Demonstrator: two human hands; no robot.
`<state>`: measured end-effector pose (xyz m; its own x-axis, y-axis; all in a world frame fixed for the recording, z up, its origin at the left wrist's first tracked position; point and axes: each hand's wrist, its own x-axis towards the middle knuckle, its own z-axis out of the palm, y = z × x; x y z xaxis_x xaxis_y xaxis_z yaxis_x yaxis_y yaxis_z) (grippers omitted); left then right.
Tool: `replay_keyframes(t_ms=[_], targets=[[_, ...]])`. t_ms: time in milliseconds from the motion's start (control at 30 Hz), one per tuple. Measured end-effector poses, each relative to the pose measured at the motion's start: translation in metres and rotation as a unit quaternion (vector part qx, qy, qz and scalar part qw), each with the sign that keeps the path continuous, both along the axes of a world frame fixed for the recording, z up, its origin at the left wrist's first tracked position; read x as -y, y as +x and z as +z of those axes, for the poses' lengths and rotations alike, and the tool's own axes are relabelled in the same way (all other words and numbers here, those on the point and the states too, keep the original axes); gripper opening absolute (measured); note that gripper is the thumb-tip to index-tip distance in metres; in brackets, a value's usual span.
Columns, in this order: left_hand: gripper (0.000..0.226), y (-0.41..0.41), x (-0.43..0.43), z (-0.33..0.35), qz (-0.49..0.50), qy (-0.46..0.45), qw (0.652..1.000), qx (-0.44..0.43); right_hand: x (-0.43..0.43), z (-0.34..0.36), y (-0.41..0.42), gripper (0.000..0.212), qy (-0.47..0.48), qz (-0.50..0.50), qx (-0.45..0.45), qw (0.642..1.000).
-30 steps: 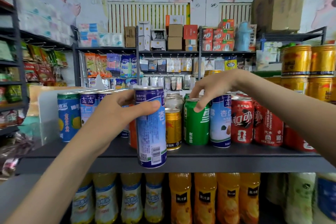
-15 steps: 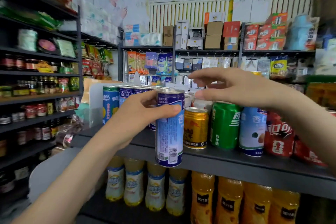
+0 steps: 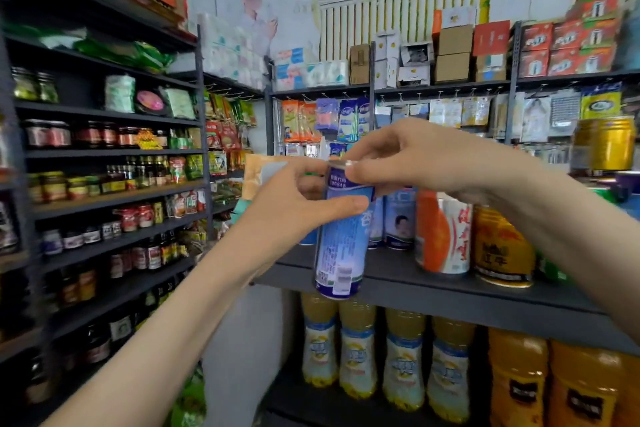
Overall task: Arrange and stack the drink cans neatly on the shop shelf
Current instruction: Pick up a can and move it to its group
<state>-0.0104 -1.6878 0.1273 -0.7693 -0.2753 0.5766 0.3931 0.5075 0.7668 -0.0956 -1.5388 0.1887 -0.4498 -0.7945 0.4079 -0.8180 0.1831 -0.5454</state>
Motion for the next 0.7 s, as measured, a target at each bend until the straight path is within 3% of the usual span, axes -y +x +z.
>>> replay_keyframes(t_ms=[67, 167, 267, 433, 567, 633, 700], targets=[[0.064, -0.001, 0.021, 0.0, 0.014, -0.008, 1.0, -0.025, 0.023, 0.004, -0.003, 0.034, -0.03, -0.047, 0.008, 0.998], [0.042, -0.006, 0.056, -0.005, 0.061, -0.081, 0.993, -0.062, 0.05, 0.005, -0.011, 0.052, -0.038, -0.13, 0.017, 0.991], [0.021, -0.021, 0.091, -0.014, 0.096, -0.097, 0.988, -0.075, 0.069, -0.001, -0.018, 0.038, -0.013, -0.205, -0.014, 0.979], [0.017, -0.047, 0.11, -0.033, 0.1, -0.083, 0.992, 0.001, 0.092, -0.01, -0.038, 0.039, 0.001, -0.294, -0.059, 0.954], [0.042, -0.07, 0.1, -0.046, 0.064, -0.094, 0.99, 0.081, 0.113, -0.014, -0.05, 0.047, -0.021, -0.329, -0.053, 0.943], [0.055, -0.08, 0.093, -0.047, 0.066, -0.103, 0.989, 0.083, 0.12, -0.017, -0.051, 0.053, -0.032, -0.334, -0.074, 0.939], [0.055, -0.086, 0.088, -0.046, 0.101, -0.136, 0.982, 0.079, 0.123, -0.023, -0.051, 0.056, -0.041, -0.334, -0.09, 0.937]])
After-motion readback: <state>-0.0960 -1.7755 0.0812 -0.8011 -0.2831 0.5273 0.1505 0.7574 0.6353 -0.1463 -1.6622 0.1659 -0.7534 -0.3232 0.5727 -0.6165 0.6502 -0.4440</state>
